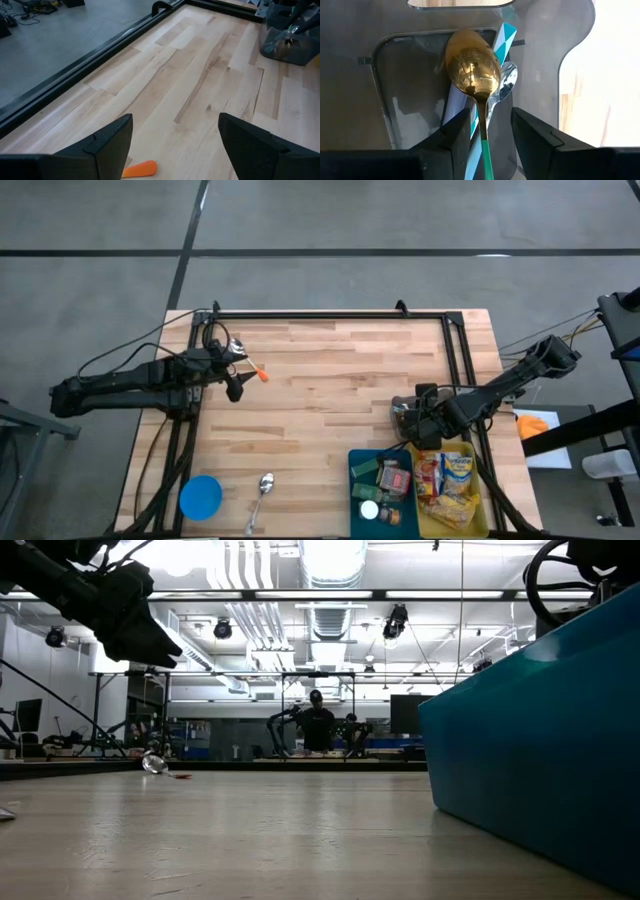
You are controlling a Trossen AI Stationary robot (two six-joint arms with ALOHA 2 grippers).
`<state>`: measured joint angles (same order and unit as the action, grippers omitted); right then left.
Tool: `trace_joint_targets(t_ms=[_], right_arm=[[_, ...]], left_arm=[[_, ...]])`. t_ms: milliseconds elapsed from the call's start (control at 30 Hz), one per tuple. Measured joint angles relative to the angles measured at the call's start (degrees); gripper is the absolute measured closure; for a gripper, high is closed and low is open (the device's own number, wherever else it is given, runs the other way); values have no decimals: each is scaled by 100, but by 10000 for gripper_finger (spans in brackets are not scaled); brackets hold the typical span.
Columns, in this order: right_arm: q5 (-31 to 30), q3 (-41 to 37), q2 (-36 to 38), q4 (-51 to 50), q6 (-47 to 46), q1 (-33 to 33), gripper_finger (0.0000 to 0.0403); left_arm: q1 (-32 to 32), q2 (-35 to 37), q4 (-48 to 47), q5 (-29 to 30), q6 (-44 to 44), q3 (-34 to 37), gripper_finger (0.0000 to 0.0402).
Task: Pick & Place Food Item
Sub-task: Put the orange spoon into the black bin
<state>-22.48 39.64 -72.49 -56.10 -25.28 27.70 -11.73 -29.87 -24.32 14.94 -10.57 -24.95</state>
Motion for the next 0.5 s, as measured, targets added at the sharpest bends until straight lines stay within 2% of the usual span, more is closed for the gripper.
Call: trace_joint_targets(t_ms=[267, 500], right_arm=[[-4, 162, 31, -254, 2, 2, 264], [-12, 796, 48, -797, 17, 2, 264]], left_arm=[[0, 2, -1, 0, 0, 0, 103], [-2, 0, 0, -2, 0, 0, 103]])
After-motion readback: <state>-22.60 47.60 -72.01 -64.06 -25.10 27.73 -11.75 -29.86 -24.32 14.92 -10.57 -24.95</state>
